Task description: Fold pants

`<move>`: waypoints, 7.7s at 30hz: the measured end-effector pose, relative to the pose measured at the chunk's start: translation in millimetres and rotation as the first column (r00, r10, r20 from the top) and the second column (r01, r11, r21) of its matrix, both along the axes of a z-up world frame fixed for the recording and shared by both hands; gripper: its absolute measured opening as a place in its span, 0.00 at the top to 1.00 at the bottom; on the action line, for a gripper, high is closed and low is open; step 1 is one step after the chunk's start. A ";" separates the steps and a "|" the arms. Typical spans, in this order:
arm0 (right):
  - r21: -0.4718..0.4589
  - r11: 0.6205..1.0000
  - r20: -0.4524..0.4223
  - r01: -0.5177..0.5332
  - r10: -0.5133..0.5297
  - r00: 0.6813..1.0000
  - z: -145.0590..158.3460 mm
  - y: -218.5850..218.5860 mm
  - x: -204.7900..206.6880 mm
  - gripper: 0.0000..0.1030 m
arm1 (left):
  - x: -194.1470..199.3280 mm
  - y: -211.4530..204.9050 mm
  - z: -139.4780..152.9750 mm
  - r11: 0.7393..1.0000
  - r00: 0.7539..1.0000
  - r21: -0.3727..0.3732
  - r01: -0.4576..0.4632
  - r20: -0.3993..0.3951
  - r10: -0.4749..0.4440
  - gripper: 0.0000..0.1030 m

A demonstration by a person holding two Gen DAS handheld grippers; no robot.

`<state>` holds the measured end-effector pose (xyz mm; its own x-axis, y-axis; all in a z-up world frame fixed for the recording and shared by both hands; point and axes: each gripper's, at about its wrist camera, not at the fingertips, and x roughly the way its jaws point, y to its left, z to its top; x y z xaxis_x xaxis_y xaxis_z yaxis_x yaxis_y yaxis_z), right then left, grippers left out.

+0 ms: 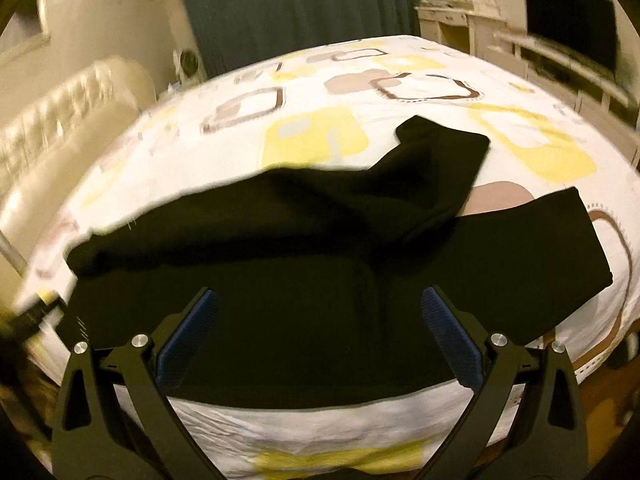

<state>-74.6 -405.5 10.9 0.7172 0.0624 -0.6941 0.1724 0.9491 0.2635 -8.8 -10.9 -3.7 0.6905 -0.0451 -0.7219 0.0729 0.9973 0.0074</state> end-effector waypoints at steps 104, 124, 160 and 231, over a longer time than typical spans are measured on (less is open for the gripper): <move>0.230 0.776 -0.325 -0.587 0.630 0.706 -62.3 47.5 303.7 0.37 | 246.6 133.9 -55.5 0.949 0.882 -0.158 0.274 -0.353 -0.313 0.05; -0.015 0.740 -0.254 -0.673 0.648 0.718 -4.3 79.7 248.0 0.92 | 249.9 146.4 -46.3 0.964 0.866 -0.186 0.190 -0.430 -0.254 0.90; -0.239 0.690 -0.169 -0.683 0.663 0.729 15.6 111.1 61.3 0.92 | 79.2 197.2 -2.7 0.881 0.899 -0.428 0.202 -0.275 -0.340 0.95; 0.036 0.958 -0.202 0.285 -0.272 0.941 17.5 -134.1 199.0 0.94 | 85.6 119.9 -51.8 0.978 0.979 -0.211 0.005 -0.196 -0.047 0.34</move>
<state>124.4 -539.7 28.4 0.5647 -0.0719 -0.8222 0.4809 0.8382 0.2571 76.8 109.0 -55.5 0.5307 -0.2247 -0.8172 0.0774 0.9730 -0.2173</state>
